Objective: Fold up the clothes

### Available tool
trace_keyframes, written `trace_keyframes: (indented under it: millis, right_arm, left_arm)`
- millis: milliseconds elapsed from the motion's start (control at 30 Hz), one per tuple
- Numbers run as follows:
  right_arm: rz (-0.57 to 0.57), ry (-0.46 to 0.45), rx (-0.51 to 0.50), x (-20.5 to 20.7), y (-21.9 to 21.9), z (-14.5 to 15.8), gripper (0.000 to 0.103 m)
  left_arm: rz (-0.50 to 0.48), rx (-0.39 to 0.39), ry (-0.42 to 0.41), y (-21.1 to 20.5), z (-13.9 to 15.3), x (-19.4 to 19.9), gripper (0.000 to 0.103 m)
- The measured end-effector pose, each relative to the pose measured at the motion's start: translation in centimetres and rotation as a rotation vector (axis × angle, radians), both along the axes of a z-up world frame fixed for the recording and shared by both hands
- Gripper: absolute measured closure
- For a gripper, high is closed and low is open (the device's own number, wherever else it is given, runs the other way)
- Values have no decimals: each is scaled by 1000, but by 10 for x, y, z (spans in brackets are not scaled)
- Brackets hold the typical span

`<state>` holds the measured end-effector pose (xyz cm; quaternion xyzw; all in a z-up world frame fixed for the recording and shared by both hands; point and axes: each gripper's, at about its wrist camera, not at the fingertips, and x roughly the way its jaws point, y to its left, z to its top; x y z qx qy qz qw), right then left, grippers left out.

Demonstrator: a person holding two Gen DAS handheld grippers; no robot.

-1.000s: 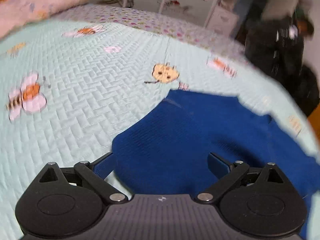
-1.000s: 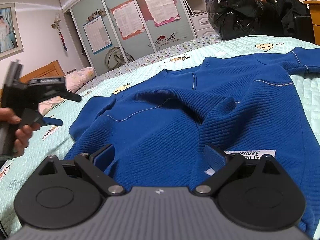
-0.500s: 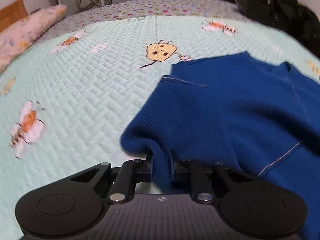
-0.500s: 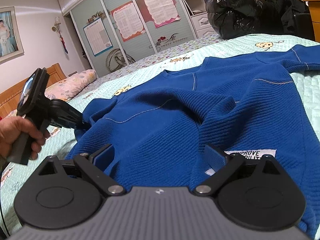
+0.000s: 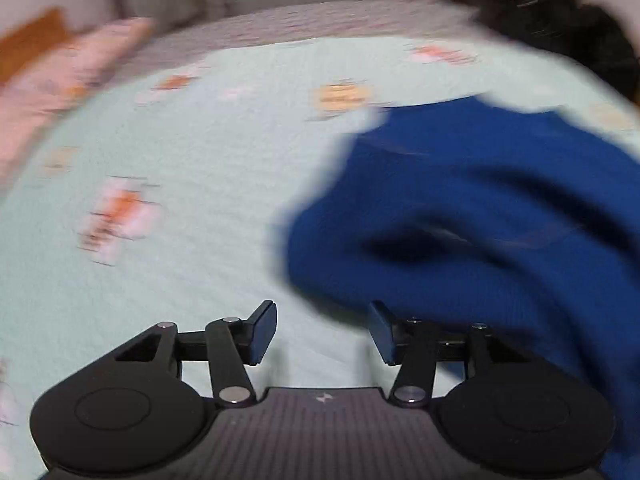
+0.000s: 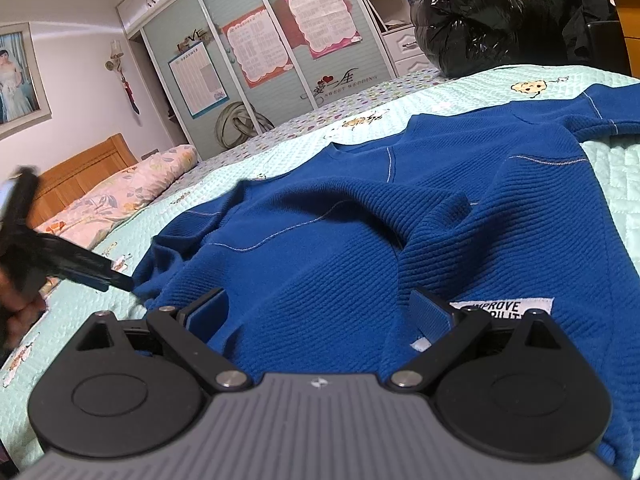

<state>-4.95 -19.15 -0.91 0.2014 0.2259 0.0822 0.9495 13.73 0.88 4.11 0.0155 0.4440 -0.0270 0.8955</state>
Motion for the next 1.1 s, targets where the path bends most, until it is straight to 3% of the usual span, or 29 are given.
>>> trace_keyframes:
  millis: [133,200,300,367,433,533,600,767,967,1033,1100]
  right_arm:
    - [3,-7,19,-2,-3,0,5]
    - [5,-15,35,-3,-5,0,5]
    - [8,-29,71,-10,-10,4,6]
    - [9,-7,42,-22,-9,13,7]
    - [19,-34,19,-46,-11,22,6]
    - [-36,-73,-38,-84,-20,34,6]
    - [-122,-71,-68,-103,-31,39,6]
    - [-283,24,-74,-125,-56,42,6]
    - [-181,72,-270,-114,-27,42,5]
    - [-177,88,-348,-113,-14,44,5]
    - [-186,99,-390,-116,-7,46,5]
  left_arm:
    - [-91,-269,95,-31,-14,-33,50]
    - [-77,-333,132,-44,-28,-42,50]
    - [-53,-382,118,-53,-34,-50,50]
    - [-33,-404,114,-57,-36,-50,48]
    - [-25,-384,115,-63,-37,-48,49]
    - [-70,-401,125,-76,-41,-49,96]
    - [-75,-362,109,-83,-37,-55,97]
    - [-40,-148,31,-80,-21,-78,100]
    - [47,-113,42,-49,-16,-109,103]
    - [16,-155,-2,-47,-5,-120,103]
    - [-118,-149,-67,-63,8,-136,99]
